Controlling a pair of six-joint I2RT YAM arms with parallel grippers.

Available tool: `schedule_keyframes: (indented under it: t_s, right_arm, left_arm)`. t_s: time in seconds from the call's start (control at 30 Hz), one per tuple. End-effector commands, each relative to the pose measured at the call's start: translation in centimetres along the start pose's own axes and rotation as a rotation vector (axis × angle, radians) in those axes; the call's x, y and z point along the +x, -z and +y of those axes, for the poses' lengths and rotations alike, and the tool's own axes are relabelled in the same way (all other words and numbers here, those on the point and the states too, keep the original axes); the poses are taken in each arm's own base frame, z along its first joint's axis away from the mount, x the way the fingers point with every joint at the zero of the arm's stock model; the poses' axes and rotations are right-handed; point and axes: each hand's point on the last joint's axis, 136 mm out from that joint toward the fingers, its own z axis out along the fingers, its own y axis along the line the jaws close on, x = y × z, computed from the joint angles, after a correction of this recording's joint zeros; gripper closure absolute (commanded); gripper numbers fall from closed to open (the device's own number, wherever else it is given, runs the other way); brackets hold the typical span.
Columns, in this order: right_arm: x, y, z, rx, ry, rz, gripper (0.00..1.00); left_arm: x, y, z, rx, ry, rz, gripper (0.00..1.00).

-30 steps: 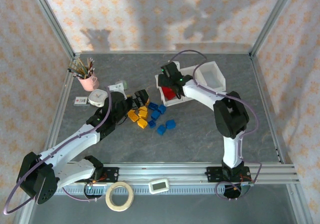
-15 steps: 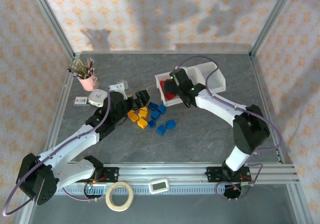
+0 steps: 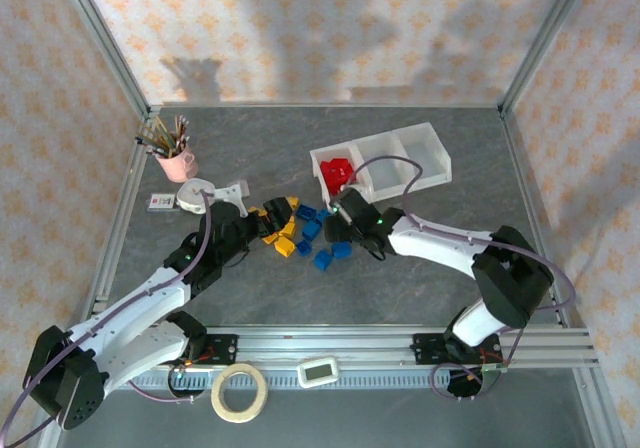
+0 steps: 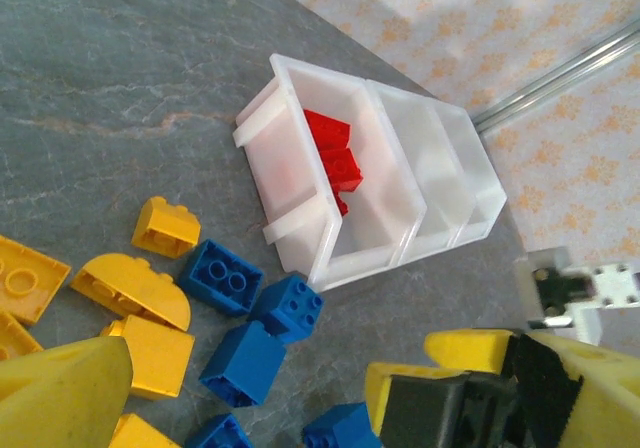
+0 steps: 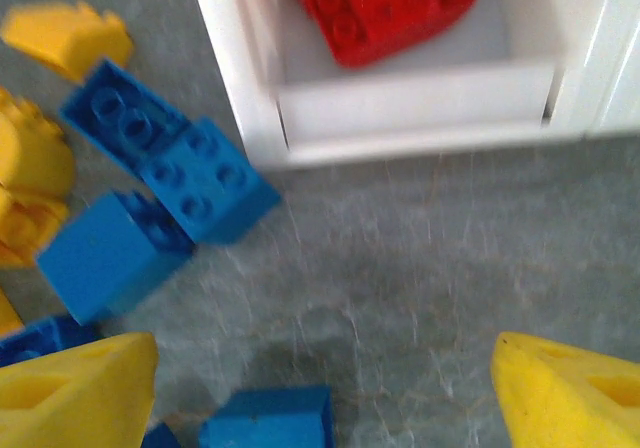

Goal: Sort the legos into containers by color
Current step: Pick up the lego from the center of the table.

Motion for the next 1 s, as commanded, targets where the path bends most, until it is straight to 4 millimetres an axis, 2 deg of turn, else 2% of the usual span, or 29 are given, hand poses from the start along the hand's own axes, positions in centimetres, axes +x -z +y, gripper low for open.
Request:
schedule_keyframes:
  t_s: [0.0, 0.1, 0.4, 0.53, 0.77, 0.97]
  right_arm:
    - [0.9, 0.1, 0.0, -0.009, -0.058, 0.005, 0.14]
    - [1.6, -0.4, 0.8, -0.032, -0.065, 0.013, 0.15]
    - [2.5, -2.2, 0.7, -0.006, -0.067, 0.043, 0.20]
    - [3.5, -2.7, 1.3, -0.040, -0.051, 0.081, 0.22]
    - [5.0, -2.8, 0.2, -0.009, -0.036, 0.116, 0.27]
    - [5.2, -2.0, -1.2, 0.046, -0.046, 0.106, 0.33]
  left_arm:
    - [1.1, 0.2, 0.1, 0.008, 0.027, 0.024, 0.01]
    - [1.5, 0.1, 0.1, 0.007, 0.031, 0.027, 0.01]
    - [1.8, 0.1, 0.6, -0.012, 0.031, 0.028, 0.01]
    - [2.0, 0.1, 0.9, -0.019, 0.032, 0.027, 0.01]
    - [2.1, 0.0, 1.0, -0.024, 0.030, 0.028, 0.01]
    - [2.2, -0.1, 1.1, -0.023, 0.030, 0.032, 0.01]
